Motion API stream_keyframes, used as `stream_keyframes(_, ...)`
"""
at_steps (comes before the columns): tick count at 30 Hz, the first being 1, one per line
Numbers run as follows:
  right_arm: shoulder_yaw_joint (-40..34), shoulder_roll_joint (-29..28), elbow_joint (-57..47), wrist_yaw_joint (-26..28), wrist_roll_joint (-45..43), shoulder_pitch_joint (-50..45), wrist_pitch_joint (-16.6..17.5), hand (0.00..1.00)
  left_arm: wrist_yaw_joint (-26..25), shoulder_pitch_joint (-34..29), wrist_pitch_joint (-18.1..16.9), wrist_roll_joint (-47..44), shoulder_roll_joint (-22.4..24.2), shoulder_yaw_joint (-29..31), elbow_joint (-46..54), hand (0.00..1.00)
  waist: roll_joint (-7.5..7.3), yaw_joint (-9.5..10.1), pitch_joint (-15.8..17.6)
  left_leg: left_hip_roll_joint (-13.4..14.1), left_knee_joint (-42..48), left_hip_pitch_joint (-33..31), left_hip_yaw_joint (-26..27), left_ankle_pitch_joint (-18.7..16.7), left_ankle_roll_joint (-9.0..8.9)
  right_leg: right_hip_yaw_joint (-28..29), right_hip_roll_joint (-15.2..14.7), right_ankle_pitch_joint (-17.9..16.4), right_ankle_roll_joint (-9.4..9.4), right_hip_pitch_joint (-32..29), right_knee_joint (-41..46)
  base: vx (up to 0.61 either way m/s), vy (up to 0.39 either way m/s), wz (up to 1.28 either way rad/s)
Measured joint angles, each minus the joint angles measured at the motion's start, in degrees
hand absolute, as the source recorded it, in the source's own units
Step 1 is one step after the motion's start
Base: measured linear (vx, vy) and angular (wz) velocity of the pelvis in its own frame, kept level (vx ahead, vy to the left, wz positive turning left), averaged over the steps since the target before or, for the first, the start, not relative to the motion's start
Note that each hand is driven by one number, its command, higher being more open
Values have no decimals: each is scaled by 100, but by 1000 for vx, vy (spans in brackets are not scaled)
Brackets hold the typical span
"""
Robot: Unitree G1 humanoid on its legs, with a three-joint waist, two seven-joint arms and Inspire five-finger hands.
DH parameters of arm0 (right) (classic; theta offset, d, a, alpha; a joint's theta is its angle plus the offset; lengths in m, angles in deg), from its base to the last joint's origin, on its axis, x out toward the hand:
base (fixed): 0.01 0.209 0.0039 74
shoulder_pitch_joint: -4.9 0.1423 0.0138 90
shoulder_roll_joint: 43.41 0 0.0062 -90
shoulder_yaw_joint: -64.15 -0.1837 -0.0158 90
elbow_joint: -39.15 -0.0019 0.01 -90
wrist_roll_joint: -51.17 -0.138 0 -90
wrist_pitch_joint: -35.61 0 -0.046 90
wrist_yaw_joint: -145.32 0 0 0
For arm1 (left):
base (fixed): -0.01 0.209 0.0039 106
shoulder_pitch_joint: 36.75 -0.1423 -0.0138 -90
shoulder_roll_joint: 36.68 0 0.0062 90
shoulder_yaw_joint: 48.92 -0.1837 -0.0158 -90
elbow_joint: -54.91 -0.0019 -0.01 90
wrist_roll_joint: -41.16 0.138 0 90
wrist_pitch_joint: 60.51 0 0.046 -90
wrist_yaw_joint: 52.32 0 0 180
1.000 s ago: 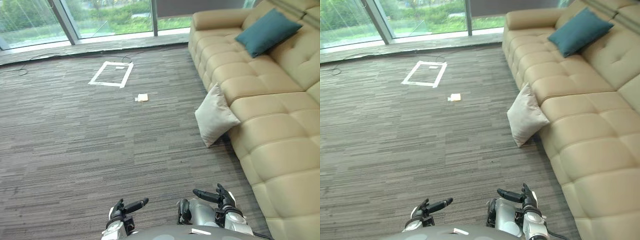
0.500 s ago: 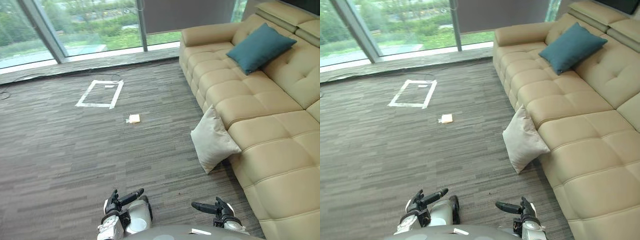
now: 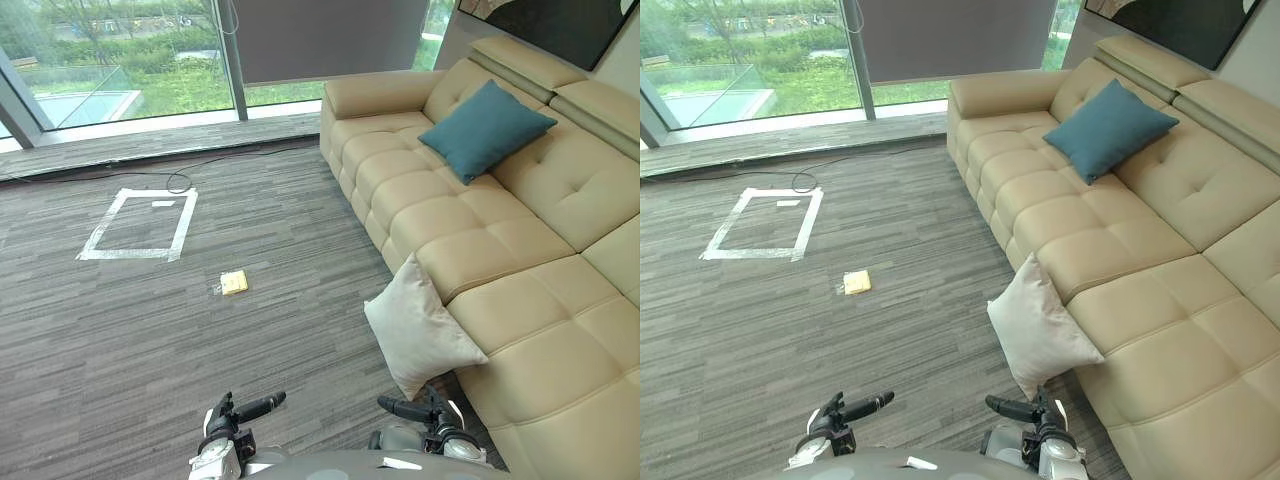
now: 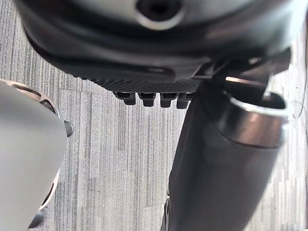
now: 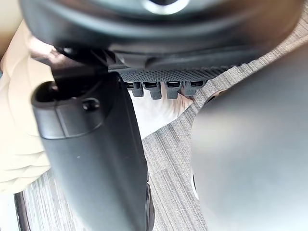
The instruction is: Pick up cushions and gather them together orderly.
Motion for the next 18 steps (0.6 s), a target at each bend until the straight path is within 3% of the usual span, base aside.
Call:
stream_keyframes(1, 9, -40, -9, 13, -24, -49, -1, 100, 19, 13, 18, 50, -29, 21, 0, 100, -156, -19, 8, -111, -3, 159, -36, -68, -227, 21, 30, 784, -542, 65, -589, 403, -186, -17)
stream_keyframes(2, -49, 63, 8, 21, 5, 64, -4, 100, 70, 49, 7, 132, 117, 50, -76, 100, 160, 6, 50, 136, 52, 318, -21, -179, -403, -24, 234, 644, -583, 101, -376, 386, -193, -23)
stream_keyframes(4, -110, 63, -21, 8, 10, 43, 2, 100, 78, 58, 4, 192, 248, 113, -39, 100, 220, -48, 43, 282, 573, 169, -58, -174, -417, -30, 301, 330, -569, 215, -393, 399, -252, -15)
stream_keyframes(6, -142, 64, -36, -11, -1, 10, -27, 100, 174, 56, 10, 292, 230, 134, 24, 100, 204, -72, 57, 581, 1931, -383, -316, -105, -538, -45, 414, 154, -533, 462, -544, 322, -256, 5)
stream_keyframes(7, -128, 68, -75, -27, 1, -47, -30, 100, 198, 53, 6, 311, 261, 259, 89, 100, 226, -63, 62, 776, 2980, -790, -617, -61, -733, -49, 534, 115, -541, 673, -706, 323, -246, -8)
stream_keyframes(8, -55, 64, -74, -37, 0, -76, -36, 100, 193, 25, 4, 303, 278, 393, 201, 100, 207, -62, 76, 973, 4021, -1238, -779, -134, -803, -25, 668, 80, -584, 989, -904, 263, -190, -15)
stream_keyframes(10, 128, 69, -61, -42, -1, -100, -54, 100, 187, 11, 3, 301, 245, 390, 328, 100, 135, -40, 85, 1050, 4371, -1645, -782, -204, -742, 106, 788, 24, -609, 1320, -1122, 175, -98, -33)
stream_keyframes(14, 148, 49, -25, -45, -2, -92, -109, 100, 170, 17, 1, 293, 271, 385, 478, 100, 88, 110, 82, 844, 3321, -1960, -885, -392, -644, 590, 843, -8, -564, 1558, -1230, 241, 25, -78)
stream_keyframes(16, 136, 52, 21, -95, -8, -92, -158, 100, 106, 27, -11, 223, 278, 385, 483, 100, 78, 129, 82, 569, 2538, -2159, -1382, -388, -652, 977, 812, -51, -488, 1708, -1325, 278, 175, -83)
stream_keyframes(18, 138, 57, 43, -112, -3, -105, -160, 100, 67, 24, -58, 149, 292, 385, 470, 100, 93, 145, 51, 375, 1877, -2201, -1815, -323, -624, 1445, 807, -186, -268, 1730, -1272, 251, 238, -104)
